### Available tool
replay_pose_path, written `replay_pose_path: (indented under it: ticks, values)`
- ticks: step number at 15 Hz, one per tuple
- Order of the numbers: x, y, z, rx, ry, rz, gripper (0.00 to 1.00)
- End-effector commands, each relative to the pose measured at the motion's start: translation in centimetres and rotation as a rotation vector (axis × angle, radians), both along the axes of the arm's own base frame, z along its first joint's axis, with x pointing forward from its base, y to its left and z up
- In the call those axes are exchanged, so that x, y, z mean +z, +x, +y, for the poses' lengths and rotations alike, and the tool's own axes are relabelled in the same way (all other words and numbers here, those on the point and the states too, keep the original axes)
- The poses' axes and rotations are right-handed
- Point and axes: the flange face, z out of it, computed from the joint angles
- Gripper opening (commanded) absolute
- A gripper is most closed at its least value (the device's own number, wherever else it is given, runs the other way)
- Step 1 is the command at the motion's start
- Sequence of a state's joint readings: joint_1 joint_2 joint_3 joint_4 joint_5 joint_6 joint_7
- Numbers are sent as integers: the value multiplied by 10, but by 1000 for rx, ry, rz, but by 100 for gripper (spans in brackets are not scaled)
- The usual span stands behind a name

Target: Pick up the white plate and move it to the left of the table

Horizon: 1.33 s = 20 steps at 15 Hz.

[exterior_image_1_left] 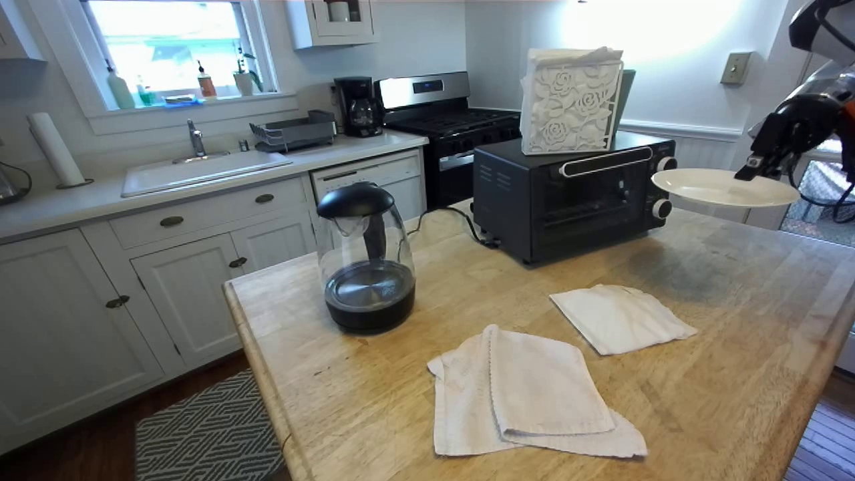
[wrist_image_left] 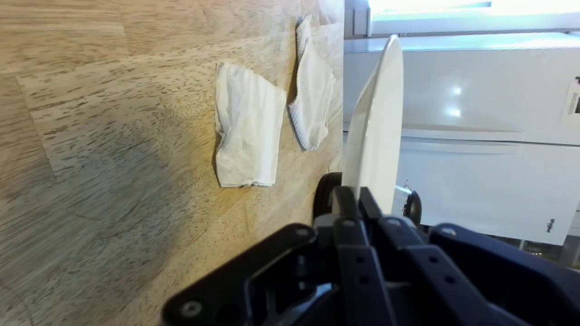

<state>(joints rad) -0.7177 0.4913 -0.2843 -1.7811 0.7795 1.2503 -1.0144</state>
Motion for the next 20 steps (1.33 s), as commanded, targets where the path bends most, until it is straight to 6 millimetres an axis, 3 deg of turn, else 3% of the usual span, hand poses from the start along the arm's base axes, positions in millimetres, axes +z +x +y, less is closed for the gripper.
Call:
replay_pose_path:
  ticks: [1,6,13,18,19,20]
  values:
    - [18,-12,15,20,-18,12,1]
    - [6,-19,71,65,-6,39,1]
    - [-37,-27,189,22,-32,43,1]
    - [-47,-19,275,14,-22,-17,1]
    - [-56,-14,250,37,-12,28,4]
    - [-56,-13,264,44,-16,21,4]
